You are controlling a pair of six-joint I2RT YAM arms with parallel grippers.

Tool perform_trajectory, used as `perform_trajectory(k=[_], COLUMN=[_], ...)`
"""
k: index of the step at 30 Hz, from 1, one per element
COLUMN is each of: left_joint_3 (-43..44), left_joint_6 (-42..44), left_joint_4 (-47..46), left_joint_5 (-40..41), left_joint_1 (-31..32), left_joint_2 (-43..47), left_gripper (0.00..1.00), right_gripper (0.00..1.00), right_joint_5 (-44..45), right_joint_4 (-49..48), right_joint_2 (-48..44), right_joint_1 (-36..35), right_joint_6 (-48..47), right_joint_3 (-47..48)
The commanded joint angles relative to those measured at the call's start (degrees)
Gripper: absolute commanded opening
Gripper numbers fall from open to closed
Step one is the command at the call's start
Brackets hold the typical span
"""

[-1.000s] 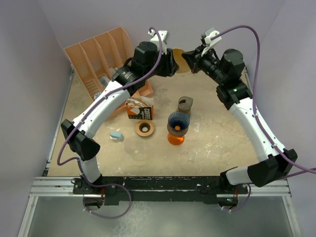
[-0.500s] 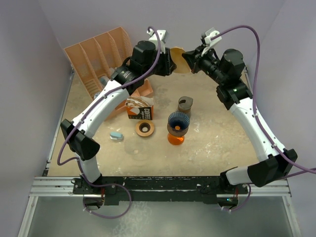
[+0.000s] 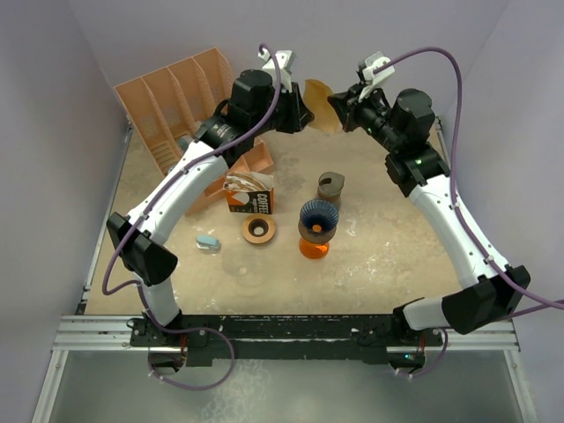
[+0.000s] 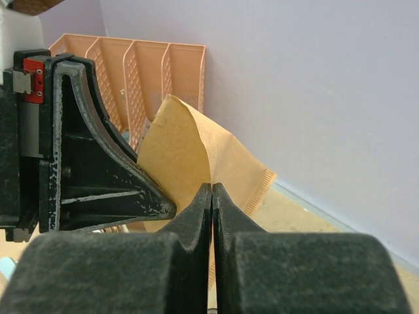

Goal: Place the coffee filter in the dripper
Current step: Pick up the coffee filter from the coffee filter holder.

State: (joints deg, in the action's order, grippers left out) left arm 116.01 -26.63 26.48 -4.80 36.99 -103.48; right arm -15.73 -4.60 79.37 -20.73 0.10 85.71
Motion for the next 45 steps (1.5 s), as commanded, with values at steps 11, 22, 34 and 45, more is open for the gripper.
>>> perform_trajectory(k=[11, 22, 34, 45], left_joint_3=[0.55, -0.73, 2.79, 4.37], left_joint_6=[-1.24, 6.68, 35.26, 59.01], left_joint_4=[-3.64, -4.19, 19.61, 37.14], left_joint_5=[-2.48, -16.09, -33.90, -29.31], left_joint_1=[-0.52, -0.65, -1.32, -3.42], left_joint_2=[3.27, 5.06, 9.68, 12.30], left_gripper=[0.21, 0.55, 0.70, 0.72], right_gripper=[0.00, 0.00, 0.00, 0.00], right_joint_5=[1.26, -0.80, -4.34, -19.99], right_joint_4=[-1.12, 2.08, 15.00, 36.85], right_joint_2=[-2.71, -4.17, -11.04, -13.76], right_joint_1=[-0.27, -0.23, -0.22, -0.27], right_joint_6=[-2.51, -5.60, -18.66, -37.14], right_joint_3=[0.17, -0.40, -2.70, -2.96])
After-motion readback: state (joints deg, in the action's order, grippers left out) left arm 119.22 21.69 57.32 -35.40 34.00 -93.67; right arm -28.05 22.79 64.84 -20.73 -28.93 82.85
